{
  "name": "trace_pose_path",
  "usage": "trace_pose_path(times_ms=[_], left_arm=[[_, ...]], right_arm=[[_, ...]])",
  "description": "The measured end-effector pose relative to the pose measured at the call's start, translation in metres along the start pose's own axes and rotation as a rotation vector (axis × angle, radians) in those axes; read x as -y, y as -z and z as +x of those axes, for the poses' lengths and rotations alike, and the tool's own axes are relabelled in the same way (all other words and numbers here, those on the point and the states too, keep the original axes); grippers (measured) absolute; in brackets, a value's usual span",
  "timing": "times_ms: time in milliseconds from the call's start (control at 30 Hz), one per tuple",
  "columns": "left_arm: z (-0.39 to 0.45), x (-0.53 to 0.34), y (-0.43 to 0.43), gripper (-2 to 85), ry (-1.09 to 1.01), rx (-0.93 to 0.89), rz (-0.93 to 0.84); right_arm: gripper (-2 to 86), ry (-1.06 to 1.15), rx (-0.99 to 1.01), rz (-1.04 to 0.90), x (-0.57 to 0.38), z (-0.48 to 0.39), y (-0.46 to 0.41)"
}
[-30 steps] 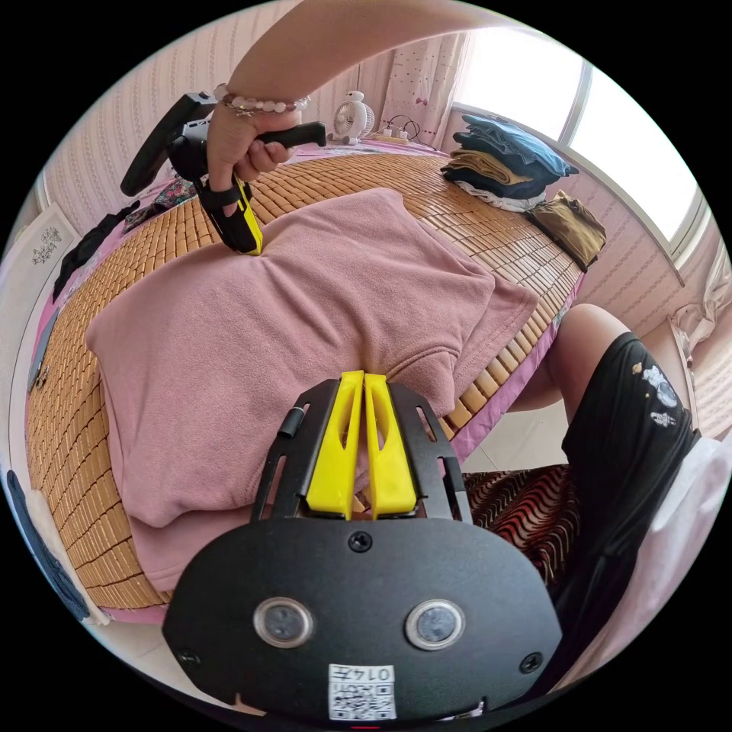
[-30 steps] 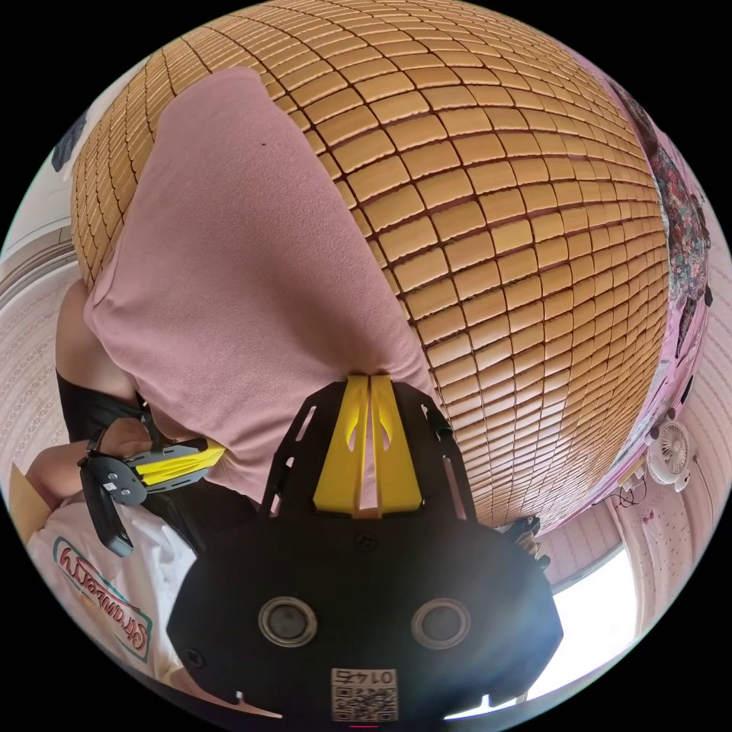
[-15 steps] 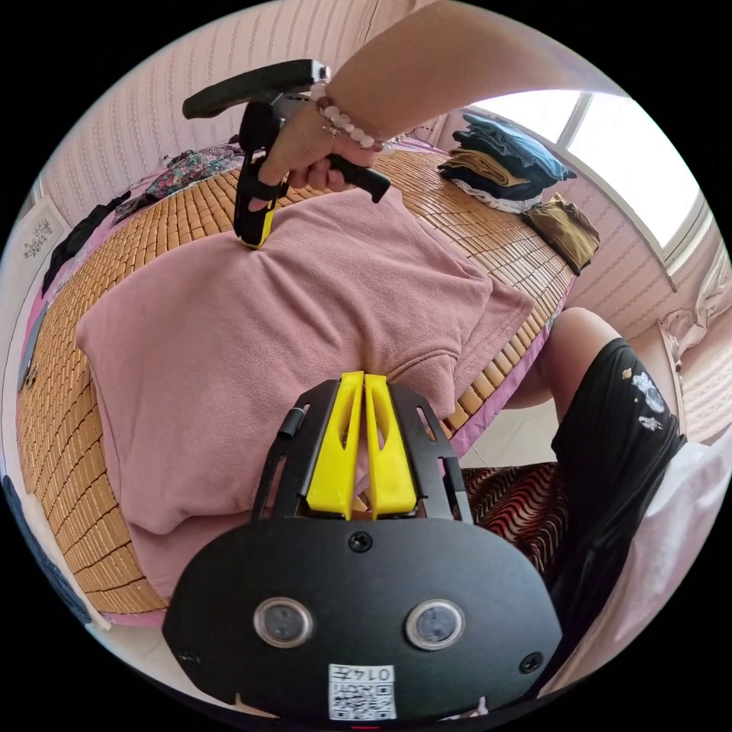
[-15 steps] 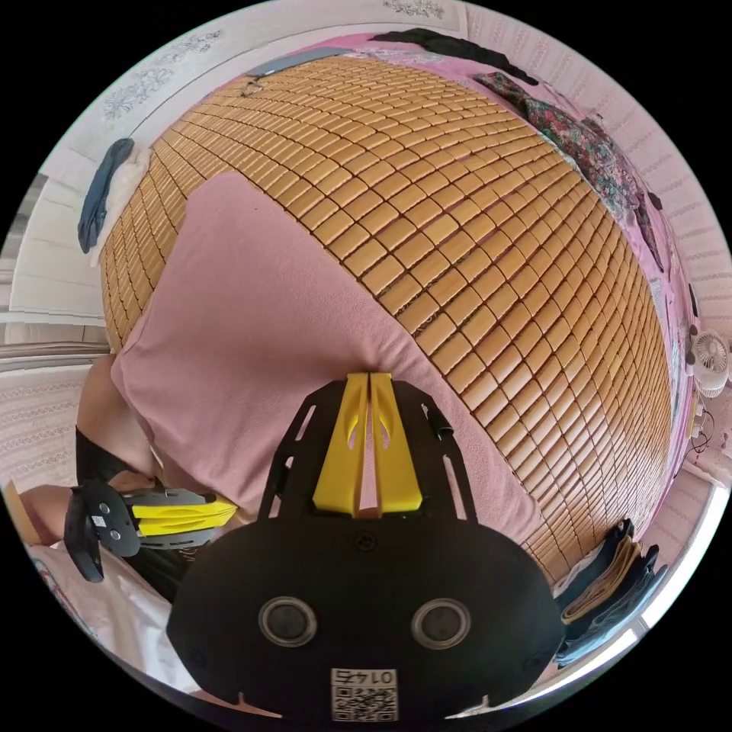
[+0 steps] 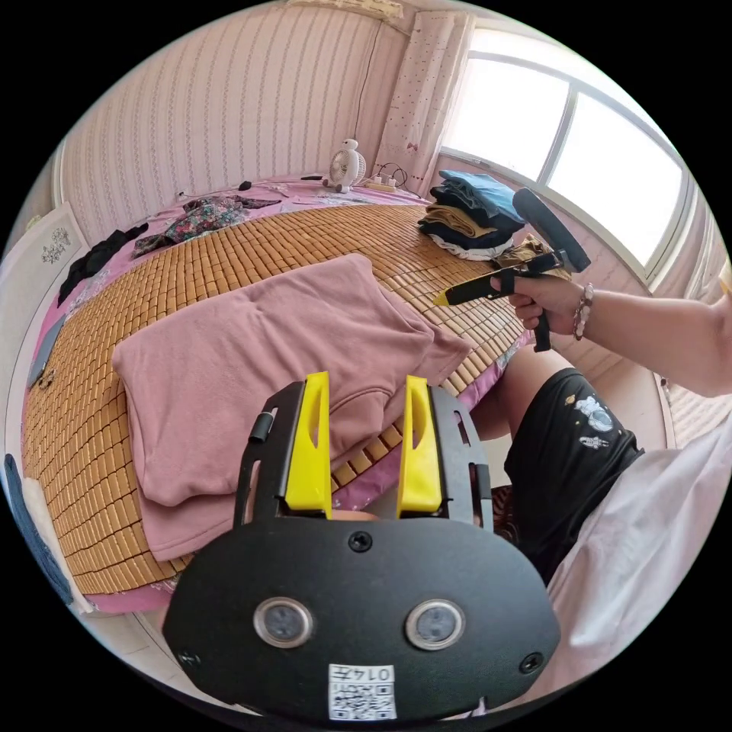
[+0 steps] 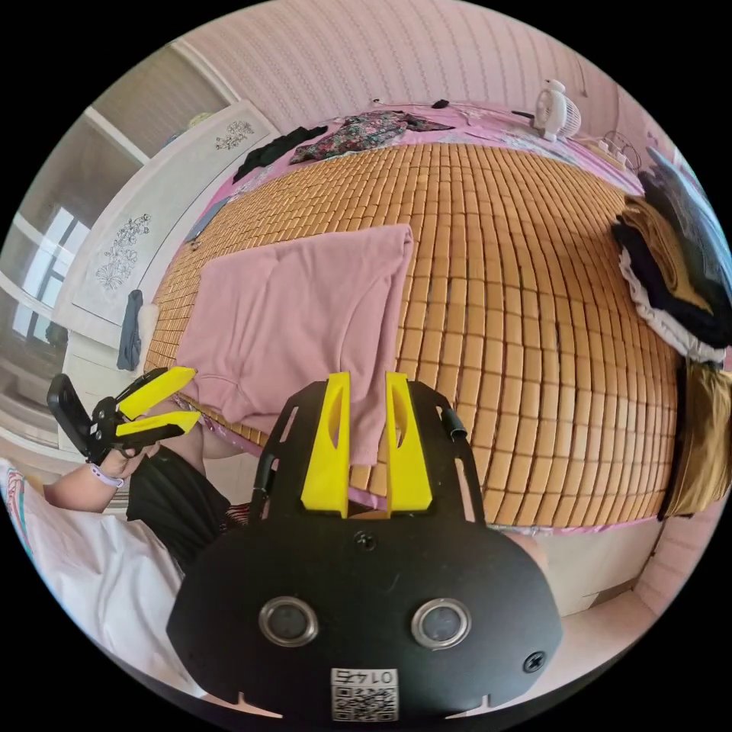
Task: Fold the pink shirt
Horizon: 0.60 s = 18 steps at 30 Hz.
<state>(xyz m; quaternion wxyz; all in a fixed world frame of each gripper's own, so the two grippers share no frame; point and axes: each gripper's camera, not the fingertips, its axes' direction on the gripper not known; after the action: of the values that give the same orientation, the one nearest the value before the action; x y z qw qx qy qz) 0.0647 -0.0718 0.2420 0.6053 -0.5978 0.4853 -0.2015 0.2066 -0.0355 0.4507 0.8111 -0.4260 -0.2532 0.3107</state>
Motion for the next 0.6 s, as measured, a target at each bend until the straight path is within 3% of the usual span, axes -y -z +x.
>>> trace_pose_path(times_ms=[167,300,467,600], left_arm=[[0.035,0.017,-0.011,17.5,-0.123,-0.059,-0.022],[0.057,0.037,-0.038,18.7,-0.224,-0.075,-0.121],[0.083,0.063,-0.046,20.1,-0.260,-0.111,-0.088],[0.101,0.064,-0.050,12.8,-0.299,-0.075,-0.127]], right_arm=[[4.4,-0.079,0.129,-0.089,-0.049,0.035,0.002],[2.3,-0.144,0.323,0.003,-0.074,0.063,0.033],[2.0,-0.141,0.499,0.092,-0.101,0.075,0.087],[1.7,-0.165,0.611,0.123,-0.126,0.069,0.111]])
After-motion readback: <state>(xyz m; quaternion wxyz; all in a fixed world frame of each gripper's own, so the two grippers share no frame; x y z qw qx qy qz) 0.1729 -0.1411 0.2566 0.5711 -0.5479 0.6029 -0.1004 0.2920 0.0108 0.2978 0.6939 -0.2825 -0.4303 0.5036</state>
